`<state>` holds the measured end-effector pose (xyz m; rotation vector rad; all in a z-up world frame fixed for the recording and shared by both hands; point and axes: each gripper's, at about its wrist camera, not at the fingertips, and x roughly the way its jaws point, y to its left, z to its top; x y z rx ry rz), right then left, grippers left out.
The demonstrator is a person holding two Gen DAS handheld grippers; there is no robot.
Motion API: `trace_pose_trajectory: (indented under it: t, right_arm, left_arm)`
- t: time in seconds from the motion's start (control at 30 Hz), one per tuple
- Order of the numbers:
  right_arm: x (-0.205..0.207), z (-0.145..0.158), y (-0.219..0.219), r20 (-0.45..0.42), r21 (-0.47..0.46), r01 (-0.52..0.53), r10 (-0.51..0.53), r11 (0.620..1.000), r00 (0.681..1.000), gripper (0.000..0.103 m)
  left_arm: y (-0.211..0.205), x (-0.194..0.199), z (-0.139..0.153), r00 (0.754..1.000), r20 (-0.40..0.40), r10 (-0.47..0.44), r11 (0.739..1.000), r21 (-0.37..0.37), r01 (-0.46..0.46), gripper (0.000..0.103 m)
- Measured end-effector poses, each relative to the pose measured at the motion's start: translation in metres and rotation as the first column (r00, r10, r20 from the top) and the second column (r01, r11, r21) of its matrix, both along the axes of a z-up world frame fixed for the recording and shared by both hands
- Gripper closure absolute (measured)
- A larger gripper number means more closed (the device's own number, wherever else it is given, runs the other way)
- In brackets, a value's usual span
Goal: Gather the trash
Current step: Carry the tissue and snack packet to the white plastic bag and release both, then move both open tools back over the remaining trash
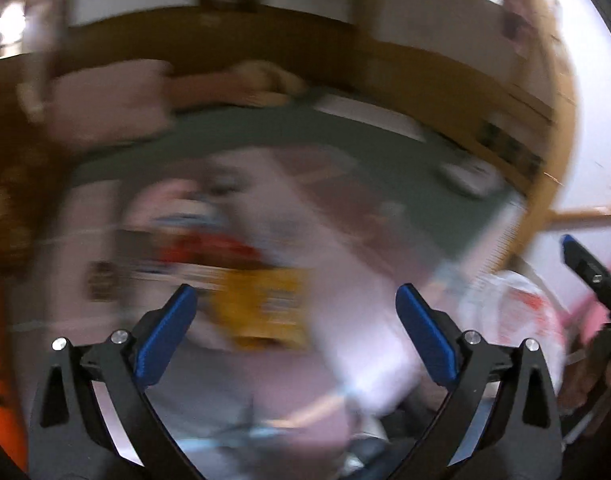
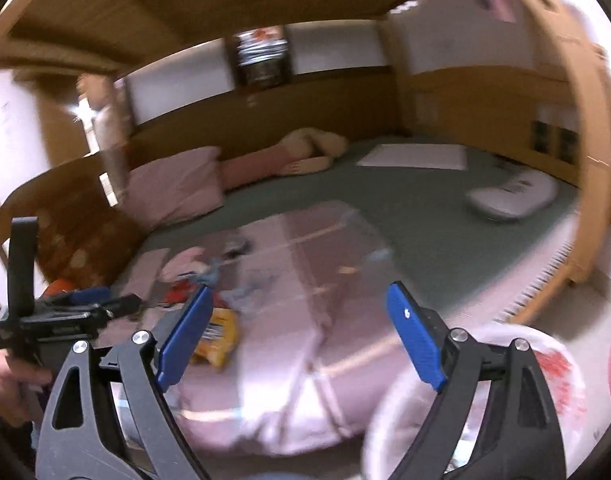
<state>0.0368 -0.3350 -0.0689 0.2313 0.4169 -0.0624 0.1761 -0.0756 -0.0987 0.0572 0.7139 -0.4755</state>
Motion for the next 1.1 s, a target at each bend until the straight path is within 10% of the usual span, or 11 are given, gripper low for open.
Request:
trace_pose_trajectory:
  t: [0.27,0.5,1.1]
  right_arm:
    - [0.097,0.026,0.068,0.034,-0.028,-0.116,0.117,0.993,0.993,0.014]
    - [0.139,-0.04,0.065,-0.131,0.053,-0.095,0.101,0.994,0.986,0.014]
    - [0.154,-0.051,0.049,-0.14,0.128,-0.058,0.076,0.99,0.987,0.014]
  left_arm:
    - [0.131,0.049,-0.031,0.935,-0.064,0.349,0.935,-0.044,-0.352,0.004]
    - [0.134,0.043,-0.024,0.943,-0.017,0.333,0.94,-0.07,-0.333,0.004]
    - [0.103,0.042,-0.04,0.967,-0.017,0.255,0.967,0.015,-0.255,0.004]
